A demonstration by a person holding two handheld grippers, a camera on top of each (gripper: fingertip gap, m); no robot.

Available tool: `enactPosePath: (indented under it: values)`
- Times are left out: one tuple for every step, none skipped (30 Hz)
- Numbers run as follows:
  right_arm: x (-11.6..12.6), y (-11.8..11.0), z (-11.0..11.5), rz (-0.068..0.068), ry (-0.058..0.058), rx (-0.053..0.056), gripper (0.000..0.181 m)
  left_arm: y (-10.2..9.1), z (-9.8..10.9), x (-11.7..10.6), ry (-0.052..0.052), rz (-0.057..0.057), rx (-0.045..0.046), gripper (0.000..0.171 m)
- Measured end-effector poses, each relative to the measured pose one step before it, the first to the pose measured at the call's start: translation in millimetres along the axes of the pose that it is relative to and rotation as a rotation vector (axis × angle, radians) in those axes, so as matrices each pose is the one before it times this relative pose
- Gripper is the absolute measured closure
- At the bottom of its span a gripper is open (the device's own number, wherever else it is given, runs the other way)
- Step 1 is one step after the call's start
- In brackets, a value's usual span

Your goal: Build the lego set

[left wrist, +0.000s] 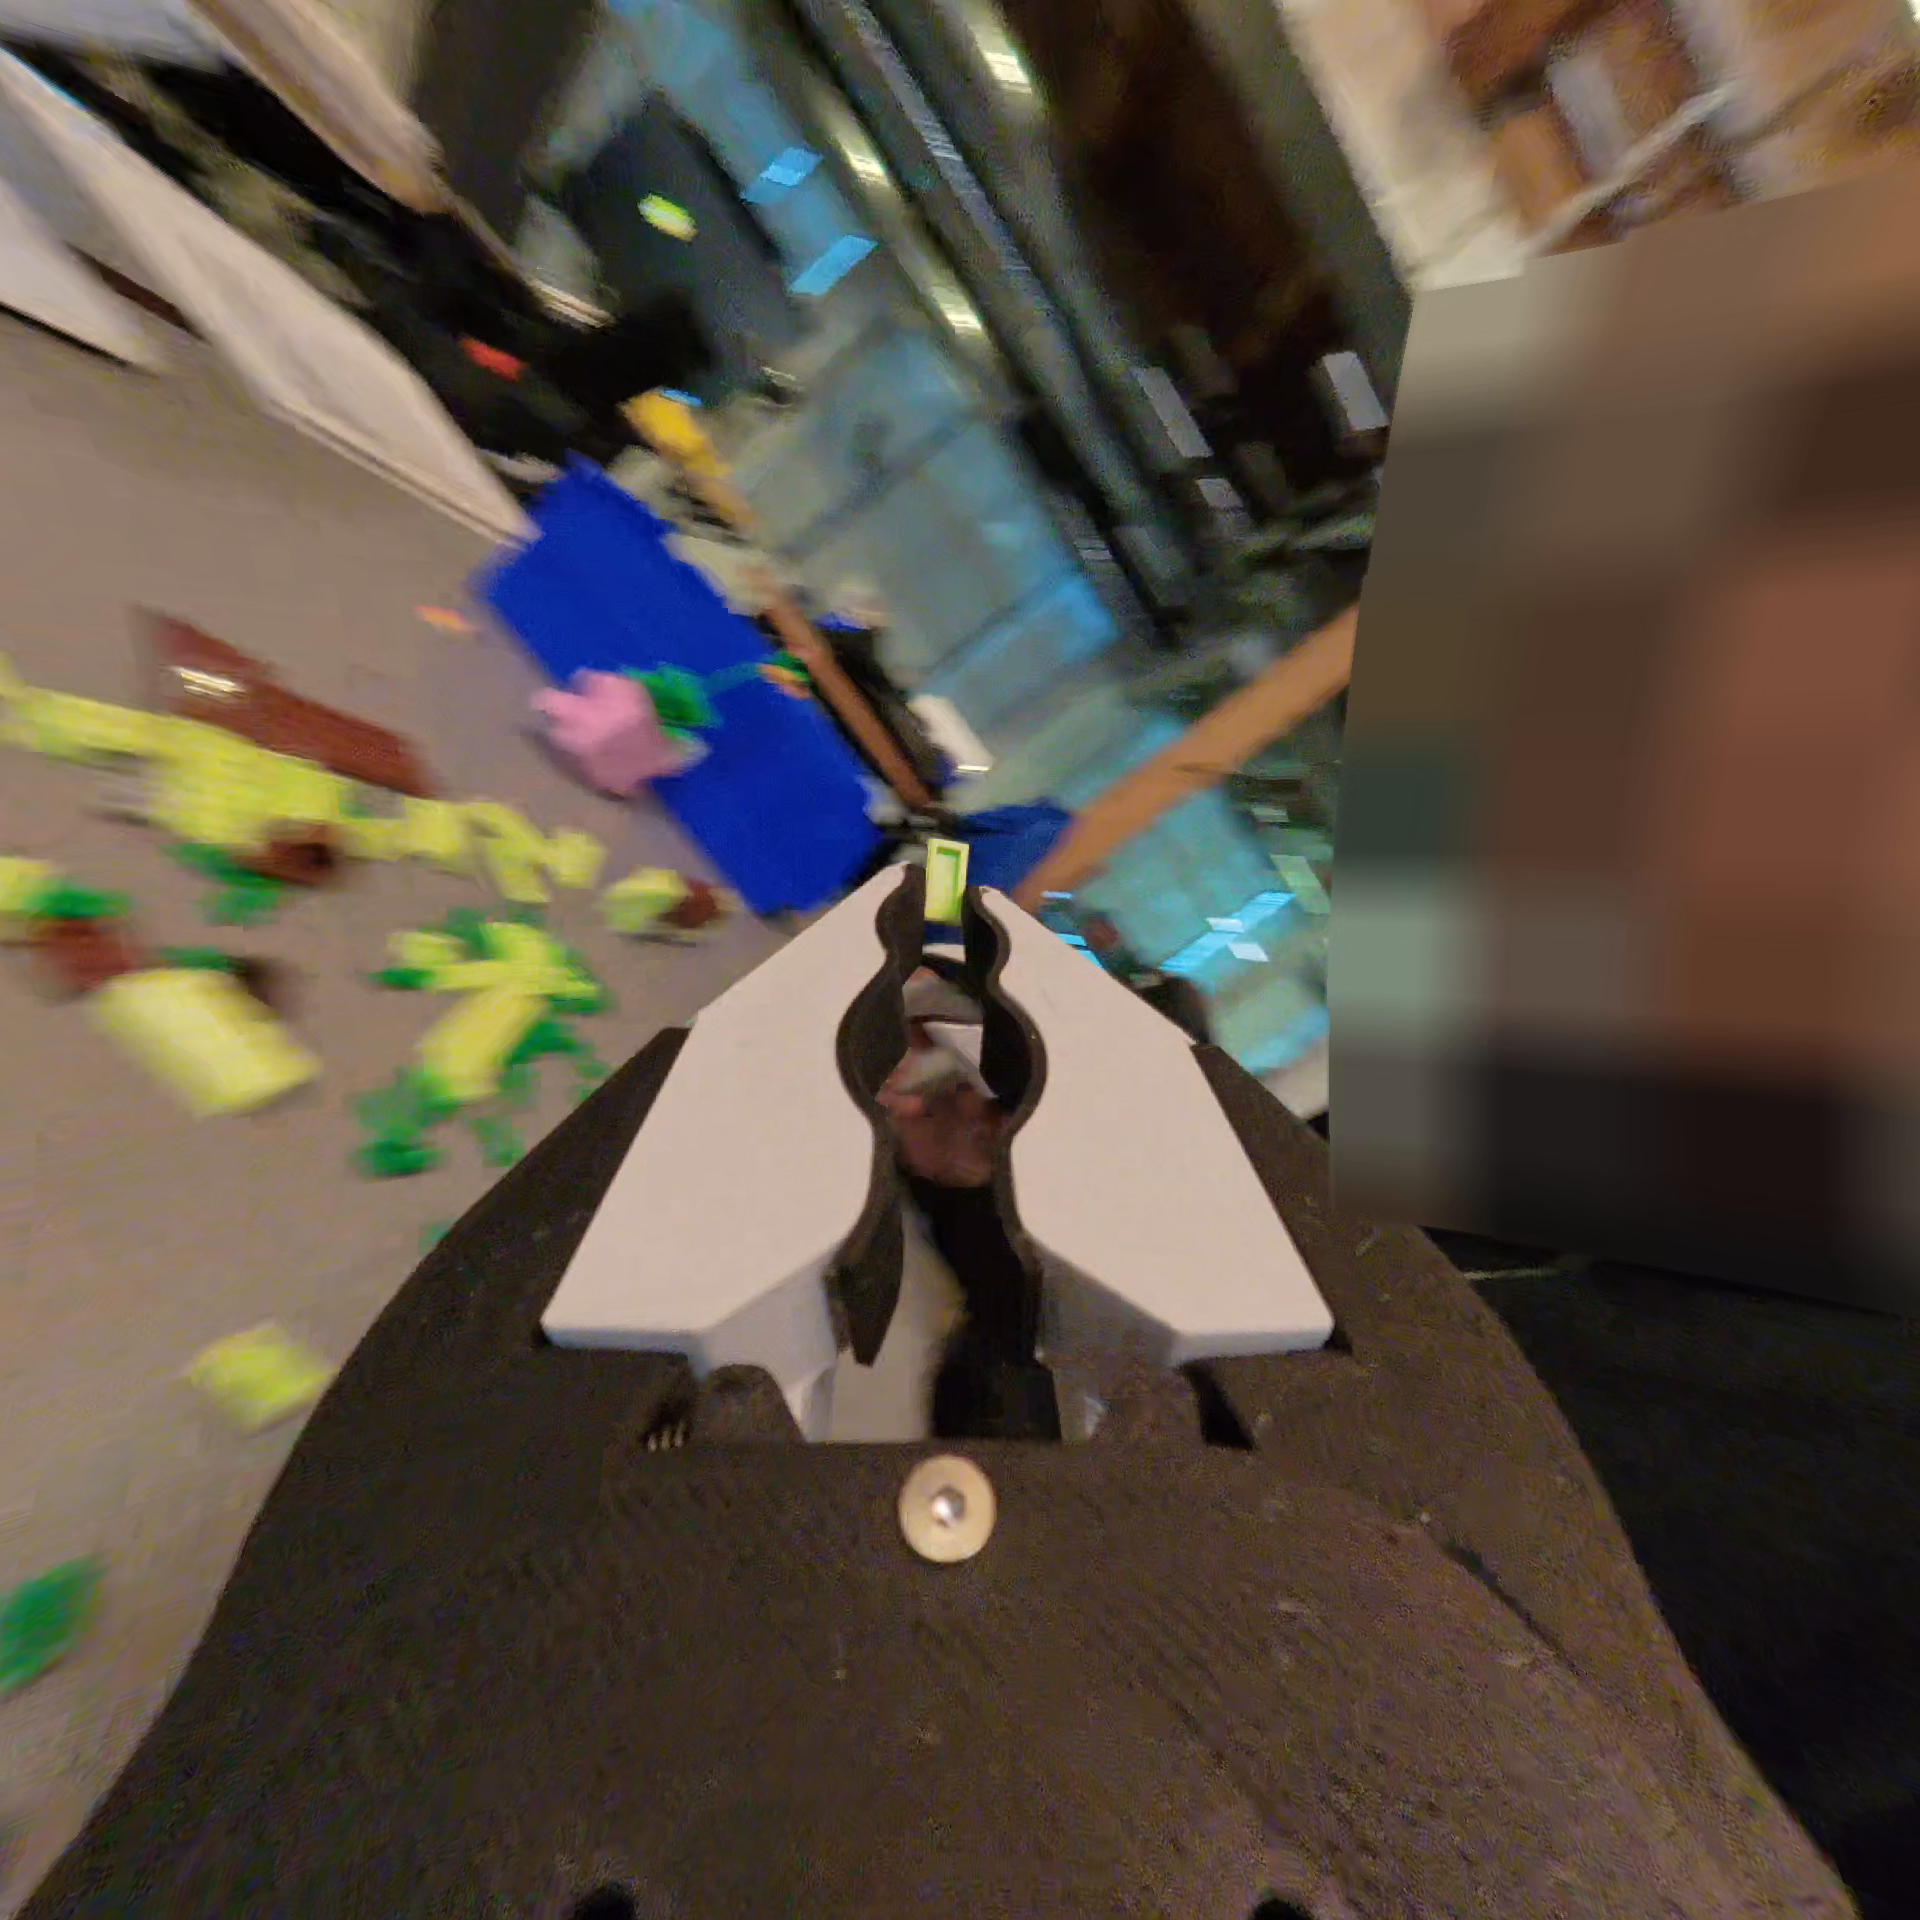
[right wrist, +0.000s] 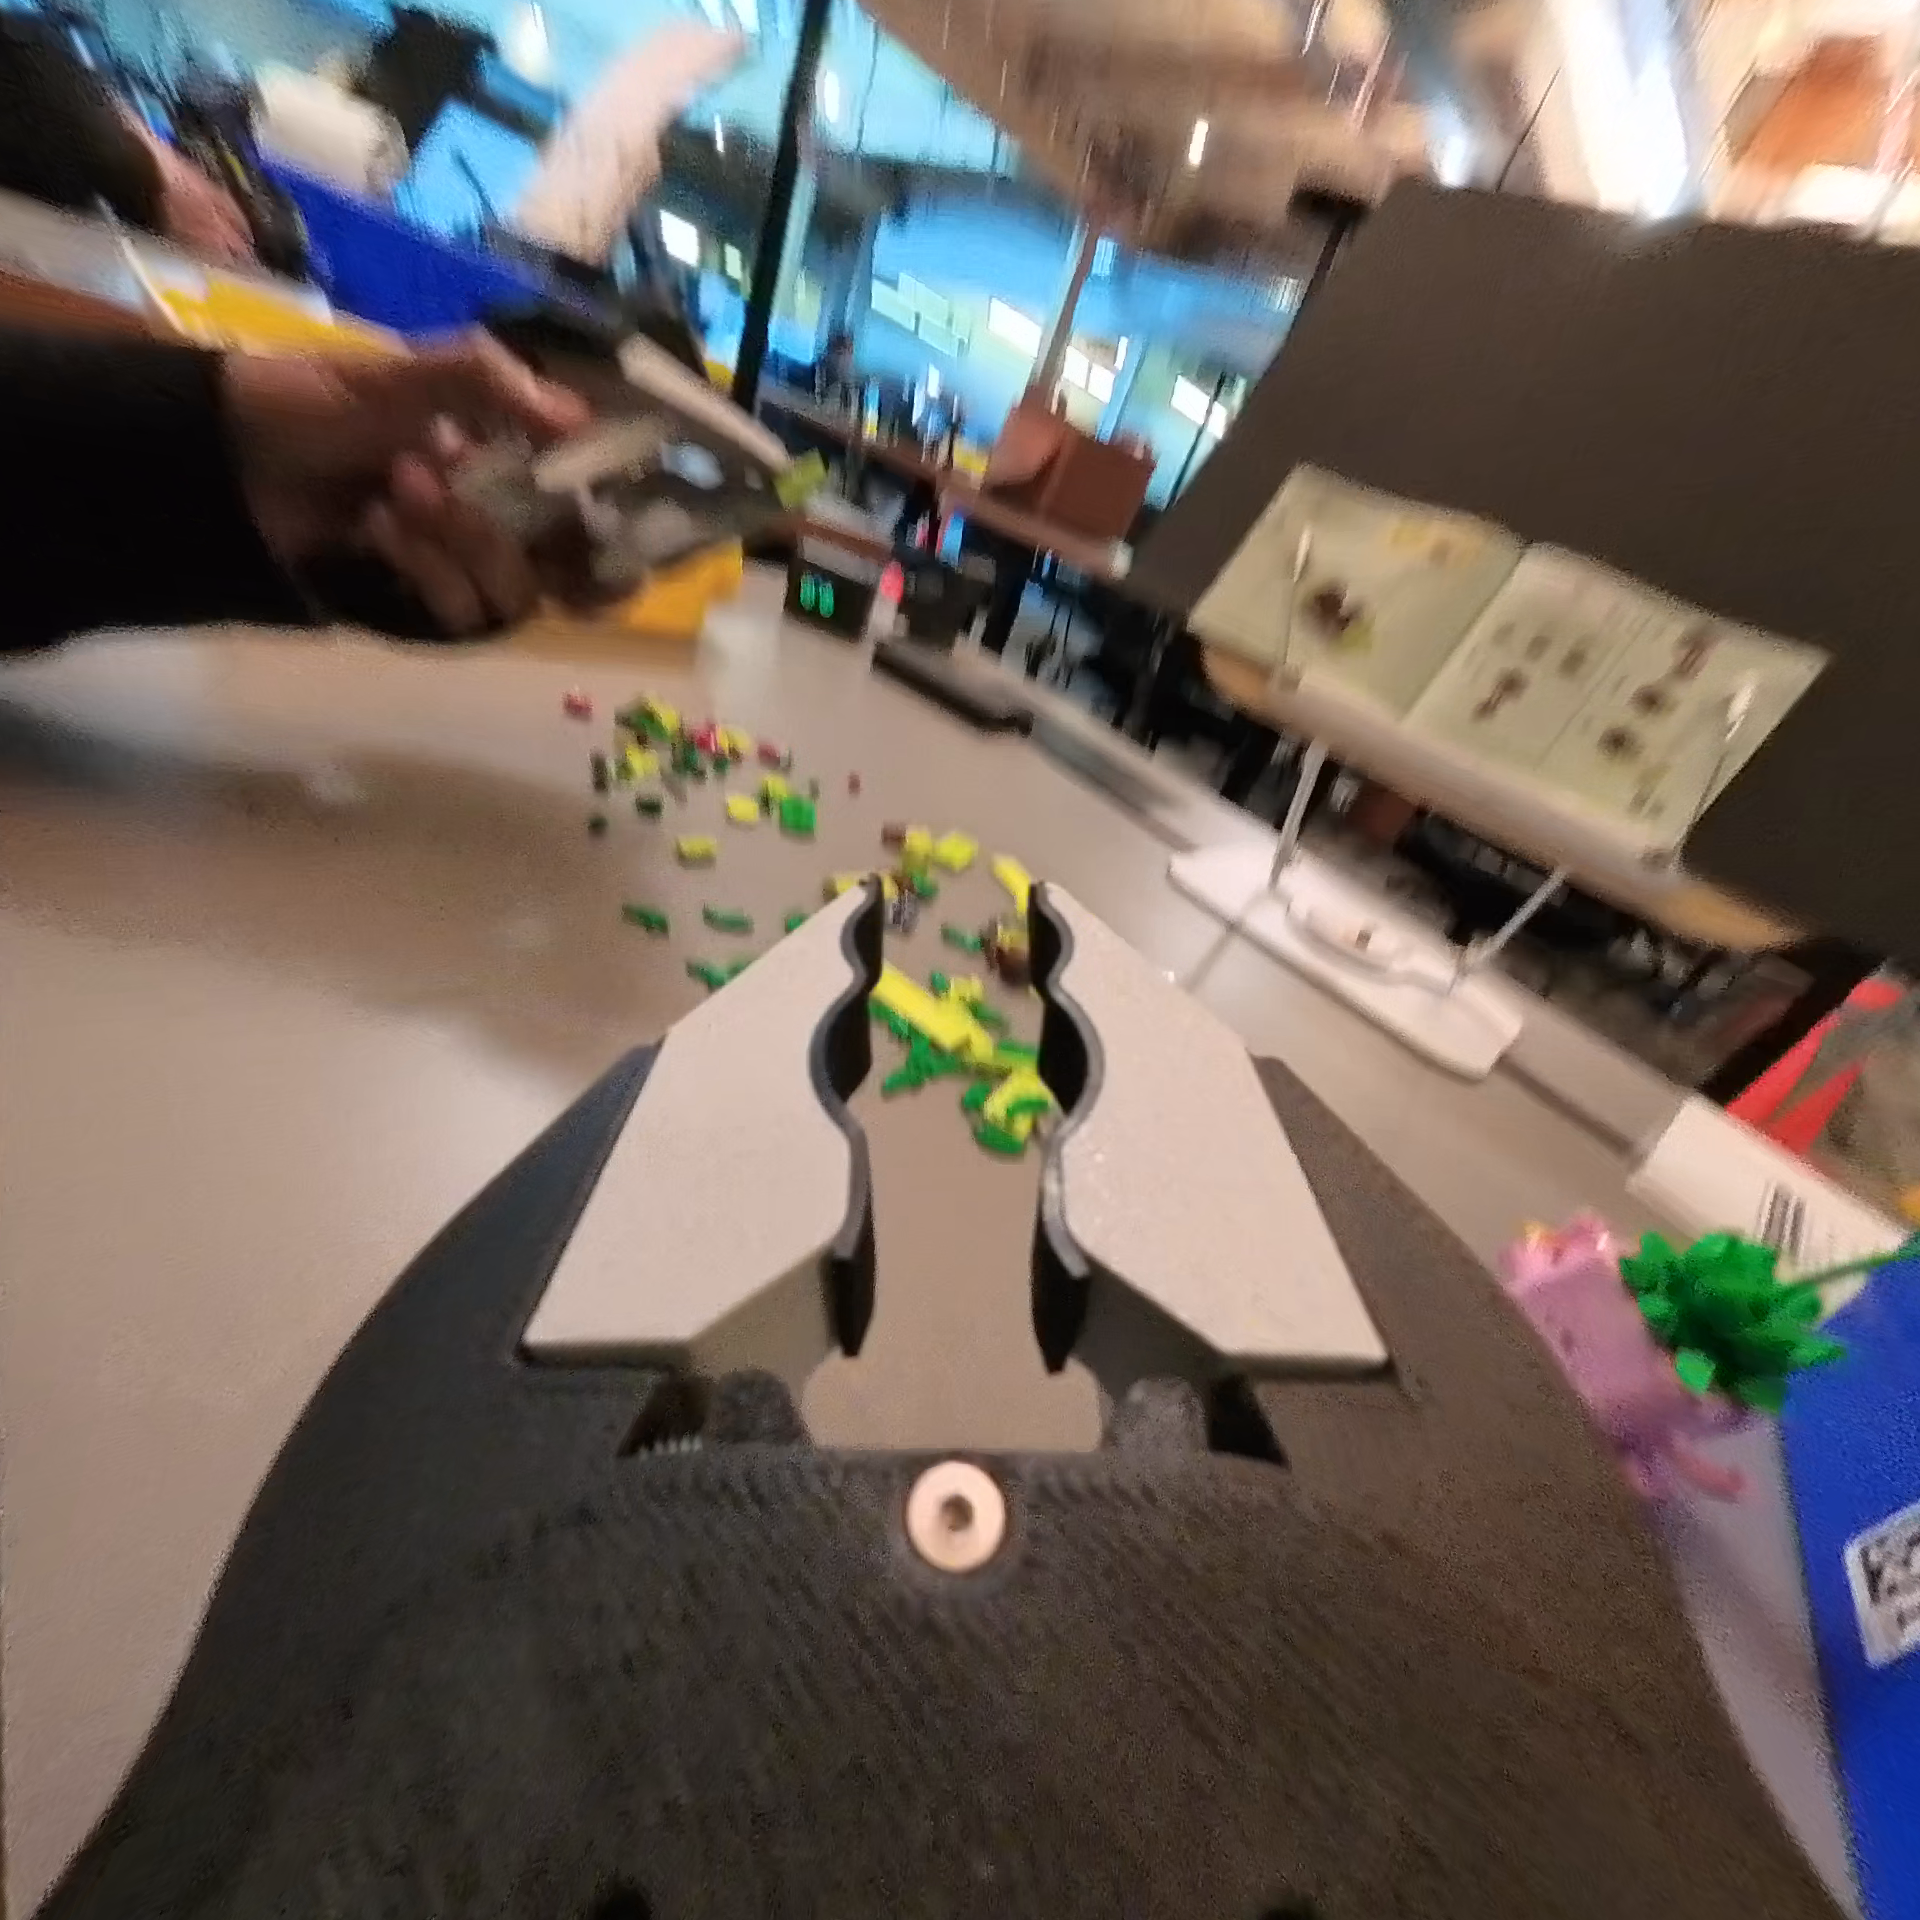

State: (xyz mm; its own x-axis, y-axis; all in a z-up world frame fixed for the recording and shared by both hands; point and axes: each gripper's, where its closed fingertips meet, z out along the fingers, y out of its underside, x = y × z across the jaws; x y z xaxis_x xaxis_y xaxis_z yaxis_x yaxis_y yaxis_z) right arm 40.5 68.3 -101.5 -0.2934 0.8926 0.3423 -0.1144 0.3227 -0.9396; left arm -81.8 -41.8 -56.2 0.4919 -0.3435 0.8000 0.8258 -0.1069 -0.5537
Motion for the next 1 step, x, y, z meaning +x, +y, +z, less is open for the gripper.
enactPosePath:
  values:
    - [-2.1, -15.14, -3.06, -0.0208, 0.0113, 0.0653, 0.157, 12.27, 17.1, 11.43, 0.0949, -0.0712, -0.01337, 0.168]
